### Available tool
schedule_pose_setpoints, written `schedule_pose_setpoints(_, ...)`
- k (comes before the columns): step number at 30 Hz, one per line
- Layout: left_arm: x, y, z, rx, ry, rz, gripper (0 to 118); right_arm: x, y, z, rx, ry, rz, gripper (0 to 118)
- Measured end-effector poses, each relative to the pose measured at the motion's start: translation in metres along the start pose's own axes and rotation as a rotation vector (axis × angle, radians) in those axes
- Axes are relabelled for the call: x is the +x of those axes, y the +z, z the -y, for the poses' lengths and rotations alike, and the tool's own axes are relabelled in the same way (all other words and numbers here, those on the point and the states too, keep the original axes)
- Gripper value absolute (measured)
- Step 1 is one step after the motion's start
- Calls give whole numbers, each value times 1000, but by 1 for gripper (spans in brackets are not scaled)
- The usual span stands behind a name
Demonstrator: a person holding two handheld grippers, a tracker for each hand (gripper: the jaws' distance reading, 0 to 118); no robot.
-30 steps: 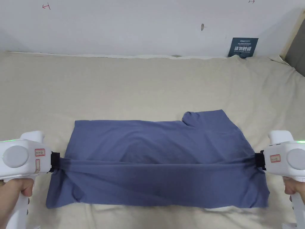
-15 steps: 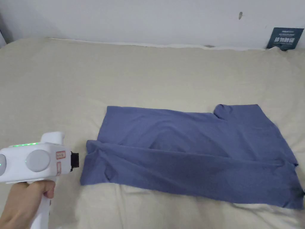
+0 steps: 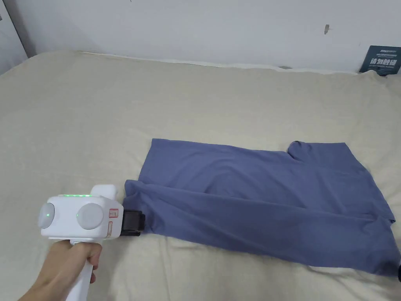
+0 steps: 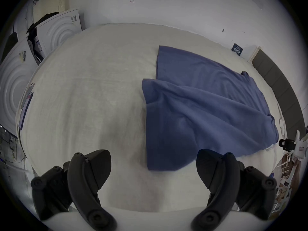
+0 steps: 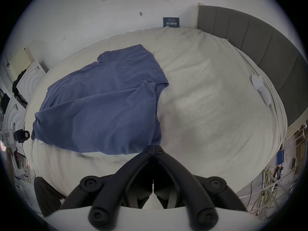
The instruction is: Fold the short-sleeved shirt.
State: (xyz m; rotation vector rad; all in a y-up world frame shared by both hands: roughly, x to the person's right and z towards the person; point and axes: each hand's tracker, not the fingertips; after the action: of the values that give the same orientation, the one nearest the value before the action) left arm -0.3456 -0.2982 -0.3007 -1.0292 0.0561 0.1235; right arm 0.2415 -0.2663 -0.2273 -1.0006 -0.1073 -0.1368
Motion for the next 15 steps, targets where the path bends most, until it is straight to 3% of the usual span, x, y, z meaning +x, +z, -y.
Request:
schedule_pose_setpoints(1, 1, 1, 3, 4, -11, -8, 85, 0, -2, -2, -2, 3, -1, 1)
schedule_pose_setpoints(2, 2, 5, 4, 9, -40, -5, 74, 0, -3, -4, -2, 8, -4, 1)
schedule_pose_setpoints(4, -2, 11, 6, 70, -10, 36, 4, -2, -3, -4, 14, 21, 2, 1)
schedule_pose_setpoints(7, -2, 9, -3, 23, -29, 19, 4, -2, -6, -8, 22, 40, -3, 1)
schedule_pose_setpoints(8, -2, 8, -5, 23, -37, 13, 4, -3, -7, -10, 23, 48, -2, 21)
schedule_pose_setpoints(10, 7, 20, 1, -7, -16, 22, 4, 0, -15, -12, -2, 49, -9, 104)
schedule_pose_setpoints(11, 10, 23, 2, -10, -13, 24, 4, 4, -23, -9, -31, 40, -23, 117)
schedule_pose_setpoints(15, 13, 24, -2, -7, -38, 10, 4, -3, -45, -15, -49, 60, -4, 113)
